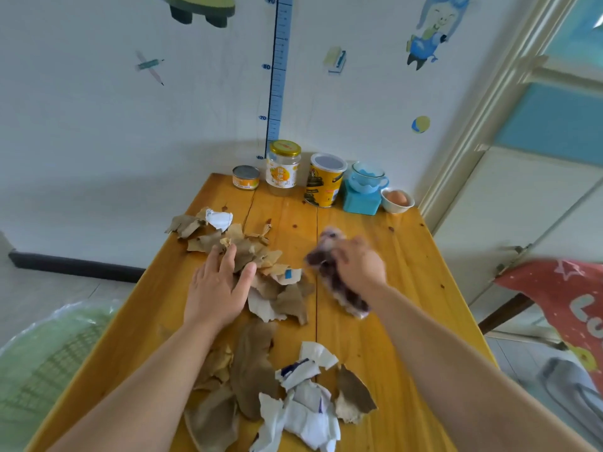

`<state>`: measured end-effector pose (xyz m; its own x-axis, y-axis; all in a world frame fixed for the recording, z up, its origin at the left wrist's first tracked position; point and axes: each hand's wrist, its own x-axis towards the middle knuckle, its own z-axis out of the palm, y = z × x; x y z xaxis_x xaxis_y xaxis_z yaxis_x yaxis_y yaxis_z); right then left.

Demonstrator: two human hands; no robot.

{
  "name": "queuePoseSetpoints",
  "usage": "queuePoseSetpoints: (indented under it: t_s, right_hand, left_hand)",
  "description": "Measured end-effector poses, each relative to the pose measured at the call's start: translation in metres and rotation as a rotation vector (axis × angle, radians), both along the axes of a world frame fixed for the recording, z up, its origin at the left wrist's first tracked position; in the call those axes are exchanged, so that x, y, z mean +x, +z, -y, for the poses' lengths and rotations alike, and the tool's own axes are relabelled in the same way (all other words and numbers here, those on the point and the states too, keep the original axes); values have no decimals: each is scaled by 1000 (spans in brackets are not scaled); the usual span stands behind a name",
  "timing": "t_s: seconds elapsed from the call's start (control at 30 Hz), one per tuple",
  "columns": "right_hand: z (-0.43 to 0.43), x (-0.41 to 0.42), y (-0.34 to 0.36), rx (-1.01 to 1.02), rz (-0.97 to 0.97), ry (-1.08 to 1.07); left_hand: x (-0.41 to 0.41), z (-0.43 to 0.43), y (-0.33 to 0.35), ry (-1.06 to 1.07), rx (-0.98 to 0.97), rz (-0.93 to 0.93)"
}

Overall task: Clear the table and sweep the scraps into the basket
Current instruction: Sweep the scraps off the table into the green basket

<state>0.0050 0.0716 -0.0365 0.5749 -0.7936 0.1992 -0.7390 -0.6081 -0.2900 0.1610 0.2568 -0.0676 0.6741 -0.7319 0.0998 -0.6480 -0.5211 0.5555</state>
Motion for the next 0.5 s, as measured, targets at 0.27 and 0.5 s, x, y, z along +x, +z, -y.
queuePoseSetpoints:
  t_s: [0.27,0.5]
  right_hand:
    - [104,-28,-14,202,-234,-387]
    - [84,36,-17,161,-299,-69]
  left_hand:
    - [1,5,-5,-2,96,46]
    - [6,6,-9,-11,142,72]
